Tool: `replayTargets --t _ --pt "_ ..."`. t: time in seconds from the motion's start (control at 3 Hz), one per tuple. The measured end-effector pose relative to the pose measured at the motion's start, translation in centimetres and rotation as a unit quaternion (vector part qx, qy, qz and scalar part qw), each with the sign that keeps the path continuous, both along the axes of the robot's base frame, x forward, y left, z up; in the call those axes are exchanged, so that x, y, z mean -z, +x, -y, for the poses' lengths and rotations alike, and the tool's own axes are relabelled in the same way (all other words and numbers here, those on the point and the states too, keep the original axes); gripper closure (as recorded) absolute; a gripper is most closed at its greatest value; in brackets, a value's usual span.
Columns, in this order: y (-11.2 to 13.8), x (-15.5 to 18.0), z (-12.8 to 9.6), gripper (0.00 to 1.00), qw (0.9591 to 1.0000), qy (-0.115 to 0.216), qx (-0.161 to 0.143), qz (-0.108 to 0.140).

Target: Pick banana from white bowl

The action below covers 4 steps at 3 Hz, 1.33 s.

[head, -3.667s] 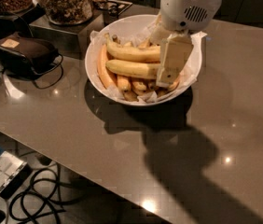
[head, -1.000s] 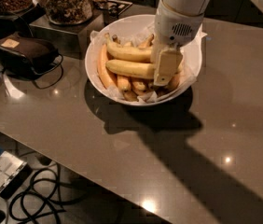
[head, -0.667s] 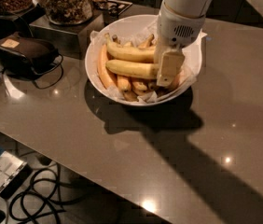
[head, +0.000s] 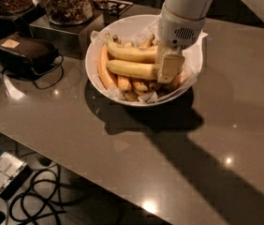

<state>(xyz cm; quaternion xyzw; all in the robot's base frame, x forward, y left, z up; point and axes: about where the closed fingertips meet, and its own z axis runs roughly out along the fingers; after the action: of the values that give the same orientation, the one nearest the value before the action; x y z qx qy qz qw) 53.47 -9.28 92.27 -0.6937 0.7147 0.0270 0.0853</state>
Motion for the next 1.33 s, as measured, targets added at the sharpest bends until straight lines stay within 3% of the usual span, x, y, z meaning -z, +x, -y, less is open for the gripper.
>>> replayTargets --t 0.33,0.67,1.0,1.33 --pt "-0.3 0.9 -0.3 0.84 0.9999 -0.003 -0.008 -0.013" --pt "-0.3 0.7 -0.3 1.0 0.9999 -0.003 -0.008 -0.013" --pt "-0.3 0.7 -0.3 1.0 0.9999 -0.003 -0.008 -0.013" --pt "-0.9 -1.1 -0.8 1.0 0.9997 0.011 -0.018 0.015"
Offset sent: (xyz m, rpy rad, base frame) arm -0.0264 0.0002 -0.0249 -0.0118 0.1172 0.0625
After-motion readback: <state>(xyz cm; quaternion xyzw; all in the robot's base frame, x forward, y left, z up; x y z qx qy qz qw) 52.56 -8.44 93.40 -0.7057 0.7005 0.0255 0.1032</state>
